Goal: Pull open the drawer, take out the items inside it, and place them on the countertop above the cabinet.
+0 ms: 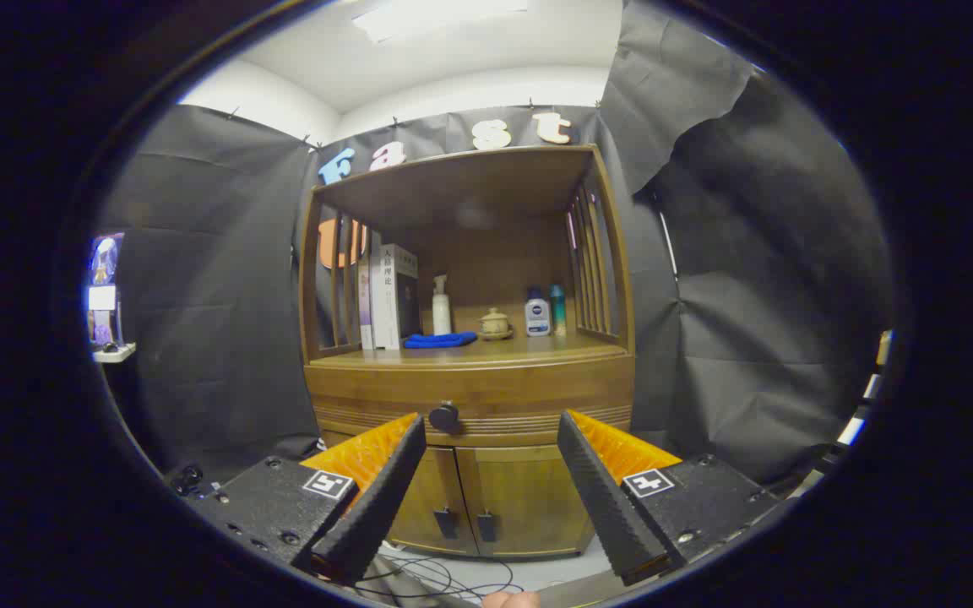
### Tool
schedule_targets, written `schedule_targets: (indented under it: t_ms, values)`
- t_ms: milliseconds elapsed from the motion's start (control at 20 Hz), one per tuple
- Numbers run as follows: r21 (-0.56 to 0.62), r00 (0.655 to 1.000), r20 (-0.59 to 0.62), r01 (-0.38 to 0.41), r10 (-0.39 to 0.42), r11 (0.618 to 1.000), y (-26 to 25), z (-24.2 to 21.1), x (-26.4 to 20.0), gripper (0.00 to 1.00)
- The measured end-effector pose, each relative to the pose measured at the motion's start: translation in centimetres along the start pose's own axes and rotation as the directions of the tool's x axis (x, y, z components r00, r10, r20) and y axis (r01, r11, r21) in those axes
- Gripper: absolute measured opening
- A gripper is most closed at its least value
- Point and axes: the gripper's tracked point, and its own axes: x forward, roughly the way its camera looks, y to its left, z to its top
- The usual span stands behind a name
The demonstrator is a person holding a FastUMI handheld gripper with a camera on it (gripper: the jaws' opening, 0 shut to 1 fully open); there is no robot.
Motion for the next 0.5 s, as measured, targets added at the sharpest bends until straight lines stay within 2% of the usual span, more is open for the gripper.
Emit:
schedule_targets:
  t_ms: [500]
  values:
    - [-0.003, 1.0, 0.006, 0.006, -0.006, 1.0, -0.06, 0.25, -0.01, 1.0]
